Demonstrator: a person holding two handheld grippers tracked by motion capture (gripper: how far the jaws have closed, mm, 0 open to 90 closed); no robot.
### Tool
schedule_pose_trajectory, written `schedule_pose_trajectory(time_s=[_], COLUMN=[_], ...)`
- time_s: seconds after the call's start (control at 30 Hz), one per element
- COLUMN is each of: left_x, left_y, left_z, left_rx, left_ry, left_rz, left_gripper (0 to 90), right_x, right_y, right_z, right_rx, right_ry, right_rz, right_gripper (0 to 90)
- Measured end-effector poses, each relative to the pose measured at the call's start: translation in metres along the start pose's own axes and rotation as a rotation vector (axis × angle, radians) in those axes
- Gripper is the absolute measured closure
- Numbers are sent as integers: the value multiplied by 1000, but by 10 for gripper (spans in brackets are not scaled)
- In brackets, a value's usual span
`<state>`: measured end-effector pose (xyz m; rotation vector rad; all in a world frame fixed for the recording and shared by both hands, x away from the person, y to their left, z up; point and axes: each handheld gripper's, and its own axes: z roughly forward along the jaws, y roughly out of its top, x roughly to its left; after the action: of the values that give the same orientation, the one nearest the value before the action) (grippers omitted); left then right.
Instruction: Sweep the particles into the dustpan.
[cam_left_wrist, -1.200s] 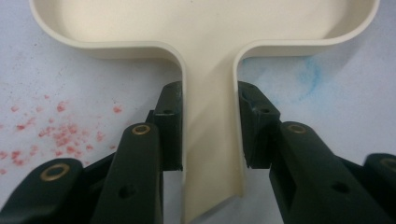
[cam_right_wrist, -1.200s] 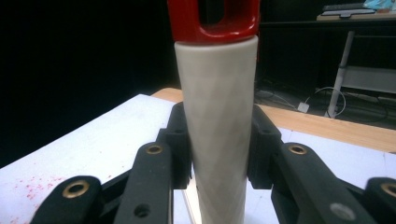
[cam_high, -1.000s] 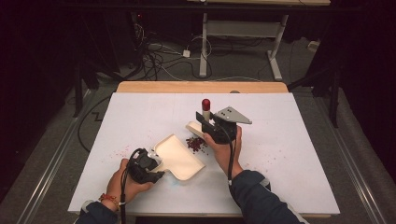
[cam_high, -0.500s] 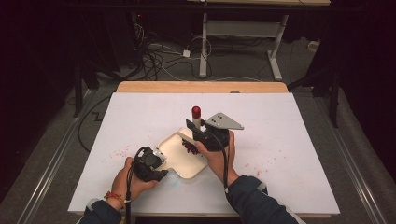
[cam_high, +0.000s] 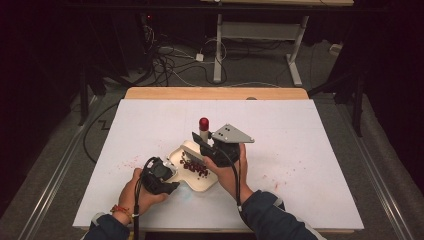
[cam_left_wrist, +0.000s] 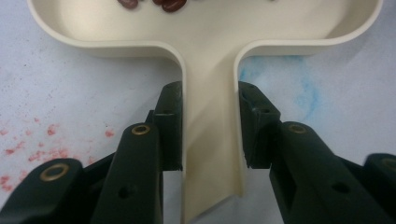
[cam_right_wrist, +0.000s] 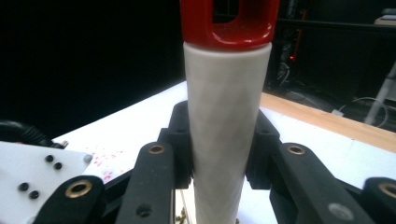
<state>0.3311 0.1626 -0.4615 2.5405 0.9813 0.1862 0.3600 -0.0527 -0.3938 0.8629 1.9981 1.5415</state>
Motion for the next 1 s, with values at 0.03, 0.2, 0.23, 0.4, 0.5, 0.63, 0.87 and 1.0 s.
schedule_pose_trajectory(time_s=[0.03, 0.2, 0.23, 0.4, 0.5, 0.63, 0.87, 1.0], left_x=[0, 2, 3, 6, 9, 9, 7, 4], left_y=[0, -2, -4, -9, -12, -15, -17, -19], left_z=[0, -1, 0, -1, -2, -3, -5, -6], left_rx=[0, -3, 2, 7, 10, 13, 21, 26], left_ry=[0, 1, -1, -6, -18, -17, -12, -7], left_rz=[2, 13, 17, 20, 15, 22, 26, 30], left_gripper=[638, 638, 638, 638, 638, 638, 638, 638], right_x=[-1, -7, -10, -28, -39, -53, -67, -67], right_y=[0, 2, 3, 8, 13, 20, 13, 6], right_z=[0, 1, 2, -1, -6, -16, -31, -36], right_rx=[0, -6, -8, -25, -46, -73, -47, -13], right_ry=[3, -3, -4, -26, -37, -78, -161, -175], right_rz=[2, 0, 8, 49, 69, 66, 31, 24], right_gripper=[693, 694, 694, 694, 694, 694, 694, 694])
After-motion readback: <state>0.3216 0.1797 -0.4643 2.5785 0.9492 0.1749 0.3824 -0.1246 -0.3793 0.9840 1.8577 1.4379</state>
